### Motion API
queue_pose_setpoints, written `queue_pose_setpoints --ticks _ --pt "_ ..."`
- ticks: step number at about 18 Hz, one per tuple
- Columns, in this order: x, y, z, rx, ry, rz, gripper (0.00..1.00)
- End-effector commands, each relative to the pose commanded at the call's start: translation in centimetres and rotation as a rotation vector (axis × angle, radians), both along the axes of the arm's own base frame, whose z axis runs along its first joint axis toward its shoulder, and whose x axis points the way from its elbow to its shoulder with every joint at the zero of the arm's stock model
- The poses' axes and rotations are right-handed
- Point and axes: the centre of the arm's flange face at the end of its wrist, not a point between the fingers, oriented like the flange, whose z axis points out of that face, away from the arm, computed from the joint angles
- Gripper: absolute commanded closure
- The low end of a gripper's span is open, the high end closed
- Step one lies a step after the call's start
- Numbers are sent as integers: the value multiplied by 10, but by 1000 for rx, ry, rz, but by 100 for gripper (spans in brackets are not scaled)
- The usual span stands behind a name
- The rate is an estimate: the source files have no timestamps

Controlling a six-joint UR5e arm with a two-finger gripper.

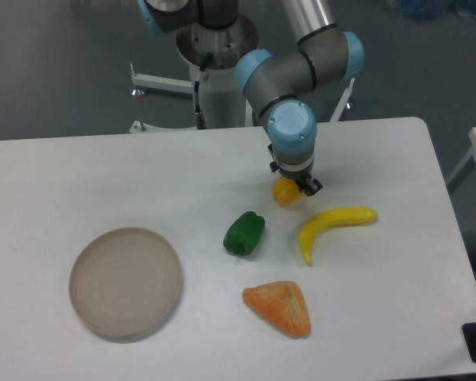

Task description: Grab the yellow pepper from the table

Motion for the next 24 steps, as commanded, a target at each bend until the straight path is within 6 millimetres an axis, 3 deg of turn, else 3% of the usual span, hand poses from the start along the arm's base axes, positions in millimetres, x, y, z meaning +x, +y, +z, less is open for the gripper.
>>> queue_pose_setpoints --ticks 4,8,13,24 --pt "-13 28 56 168 -5 18 56" --pt "-21 53 80 250 -3 40 56" --pt "-25 86 77 270 6 49 56" --pt "-31 93 73 267 14 46 56"
